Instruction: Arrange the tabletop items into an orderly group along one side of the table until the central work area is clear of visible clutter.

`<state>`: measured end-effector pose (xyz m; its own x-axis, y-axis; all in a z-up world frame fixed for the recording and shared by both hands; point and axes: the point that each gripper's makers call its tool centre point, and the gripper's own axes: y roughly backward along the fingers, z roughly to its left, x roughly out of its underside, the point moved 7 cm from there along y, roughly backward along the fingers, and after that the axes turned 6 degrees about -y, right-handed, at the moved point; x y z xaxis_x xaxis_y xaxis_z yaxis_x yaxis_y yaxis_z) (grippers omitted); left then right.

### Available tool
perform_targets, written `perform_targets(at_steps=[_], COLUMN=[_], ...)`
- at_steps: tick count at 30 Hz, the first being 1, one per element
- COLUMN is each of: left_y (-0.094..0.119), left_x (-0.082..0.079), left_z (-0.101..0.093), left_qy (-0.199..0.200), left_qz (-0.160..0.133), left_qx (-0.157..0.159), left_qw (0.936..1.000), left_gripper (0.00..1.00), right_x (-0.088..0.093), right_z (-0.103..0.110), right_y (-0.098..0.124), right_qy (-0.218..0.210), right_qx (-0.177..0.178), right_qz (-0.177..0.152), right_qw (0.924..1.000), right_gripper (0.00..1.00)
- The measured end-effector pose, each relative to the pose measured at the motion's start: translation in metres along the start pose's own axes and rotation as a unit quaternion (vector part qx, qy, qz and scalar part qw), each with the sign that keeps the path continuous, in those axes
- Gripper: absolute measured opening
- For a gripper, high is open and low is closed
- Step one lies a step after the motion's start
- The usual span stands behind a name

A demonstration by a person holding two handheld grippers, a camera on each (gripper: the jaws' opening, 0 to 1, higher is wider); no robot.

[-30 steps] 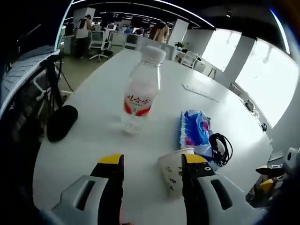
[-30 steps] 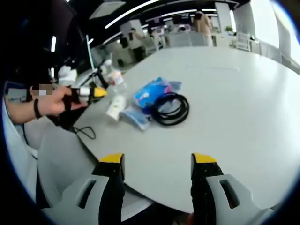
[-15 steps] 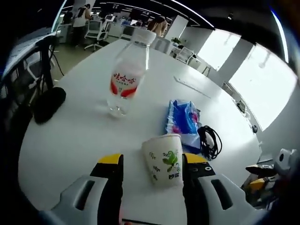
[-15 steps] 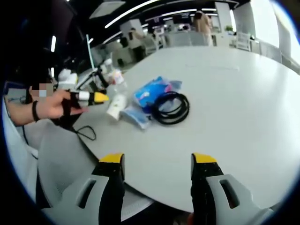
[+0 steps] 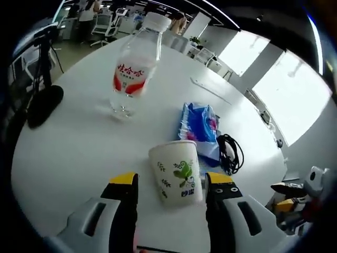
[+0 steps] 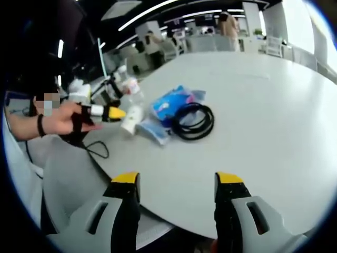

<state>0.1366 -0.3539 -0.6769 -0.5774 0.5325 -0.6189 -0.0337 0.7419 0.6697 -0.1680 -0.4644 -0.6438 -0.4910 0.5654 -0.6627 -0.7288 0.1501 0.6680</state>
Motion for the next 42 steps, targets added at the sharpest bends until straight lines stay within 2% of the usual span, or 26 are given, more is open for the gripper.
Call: perform_targets(at_steps=[4,7,26,29,32,42], left_y=[-0.003,-0.005,-0.019,-0.021,-0.022,-0.015], left_x=[0.002,0.003,0.003,0.003,0.004,0.003], left_z=[-0.002,-0.003,-0.010,-0.010,-0.009,-0.007], left_qy=[0.005,-0.006,0.014,0.015,0.006,0.015], left_qz=[0.006,0.014,0.028,0.030,0.033,0.026], left_qx=[0.006,0.005,0.016,0.015,0.014,0.025], left_qw=[1.0000,0.9999,0.9994,0.9993,0.9993,0.9992], left_gripper=[0.51,0.49,0.50,0.47,0.40,0.39], right_x=[0.000,0.000,0.002,0.002,0.002,0.002], right_z=[-0.001,-0.001,-0.001,-0.001,-0.001,0.000], right_y=[0.000,0.000,0.002,0.002,0.002,0.001], right_qy=[0.000,-0.001,-0.004,-0.004,-0.003,-0.003], right_qx=[0.000,0.001,0.004,0.003,0.003,0.001], right_qz=[0.000,-0.001,-0.001,-0.001,0.000,0.001], right_qw=[1.0000,1.0000,1.0000,1.0000,1.0000,1.0000], right_gripper=[0.55,0.55,0.55,0.55,0.55,0.55])
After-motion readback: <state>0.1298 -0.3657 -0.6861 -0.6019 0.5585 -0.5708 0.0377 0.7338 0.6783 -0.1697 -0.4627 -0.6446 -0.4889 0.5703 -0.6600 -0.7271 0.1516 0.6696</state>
